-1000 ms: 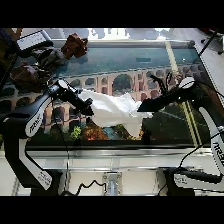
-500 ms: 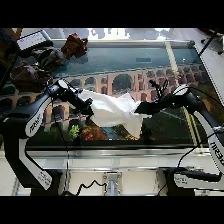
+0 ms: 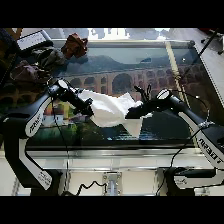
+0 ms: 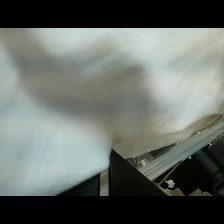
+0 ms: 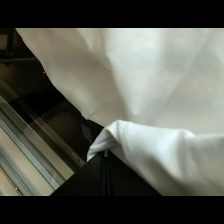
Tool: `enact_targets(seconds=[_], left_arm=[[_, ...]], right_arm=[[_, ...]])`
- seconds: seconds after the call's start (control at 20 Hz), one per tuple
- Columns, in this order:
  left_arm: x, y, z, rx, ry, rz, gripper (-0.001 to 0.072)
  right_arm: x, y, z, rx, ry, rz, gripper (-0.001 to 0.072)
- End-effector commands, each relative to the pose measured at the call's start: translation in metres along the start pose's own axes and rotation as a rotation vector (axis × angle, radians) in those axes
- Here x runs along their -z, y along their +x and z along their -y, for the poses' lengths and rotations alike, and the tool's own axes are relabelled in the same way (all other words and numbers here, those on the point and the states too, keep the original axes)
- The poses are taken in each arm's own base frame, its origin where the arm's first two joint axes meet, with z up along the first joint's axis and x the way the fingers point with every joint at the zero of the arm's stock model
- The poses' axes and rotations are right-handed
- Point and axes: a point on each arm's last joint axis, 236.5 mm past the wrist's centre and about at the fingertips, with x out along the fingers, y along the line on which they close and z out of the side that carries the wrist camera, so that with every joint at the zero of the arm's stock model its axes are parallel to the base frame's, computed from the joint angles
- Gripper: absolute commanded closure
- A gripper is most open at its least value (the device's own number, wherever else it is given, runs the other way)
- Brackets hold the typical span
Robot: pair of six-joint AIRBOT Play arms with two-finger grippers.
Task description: Fold the shirts.
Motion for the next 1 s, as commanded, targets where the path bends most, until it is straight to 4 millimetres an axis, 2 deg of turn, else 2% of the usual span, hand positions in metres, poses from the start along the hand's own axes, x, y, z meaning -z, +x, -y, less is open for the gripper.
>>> enact_targets(seconds=[0.0, 0.15, 0.2, 0.25, 0.3, 0.5, 0.65, 0.85, 0.95], left_arm=[[0.002, 0.000, 0.002, 0.010, 0.038, -0.009, 0.0688], [0.003, 0.000, 0.005, 0.021, 0.043, -0.012, 0.0688], [0.003, 0.000, 0.004, 0.019, 0.044, -0.011, 0.0688], [0.002, 0.000, 0.004, 0.018, 0.043, -0.009, 0.0688], [0.002, 0.000, 0.004, 0.019, 0.043, -0.006, 0.0688], [0.001, 0.000, 0.004, 0.018, 0.043, -0.005, 0.0688], [0.003, 0.000, 0.004, 0.018, 0.044, -0.013, 0.0688], [0.003, 0.000, 0.004, 0.018, 0.052, -0.012, 0.0688], [0.003, 0.000, 0.004, 0.018, 0.055, -0.012, 0.0688]], right_arm=[[-0.009, 0.004, 0.010, 0.053, -0.034, 0.034, 0.0687], [-0.009, -0.013, 0.036, 0.114, 0.000, 0.025, 0.0684], [-0.006, -0.020, 0.037, 0.099, 0.015, 0.011, 0.0568], [-0.003, -0.027, 0.037, 0.082, 0.028, -0.005, 0.0378], [0.000, -0.032, 0.036, 0.066, 0.036, -0.022, 0.0347], [0.004, -0.044, 0.024, 0.024, 0.033, -0.048, 0.0347], [0.008, -0.042, 0.015, 0.001, 0.027, -0.069, 0.0347], [0.027, -0.037, 0.004, -0.014, 0.002, -0.154, 0.0346], [0.032, -0.031, 0.010, 0.039, -0.034, -0.180, 0.0346]])
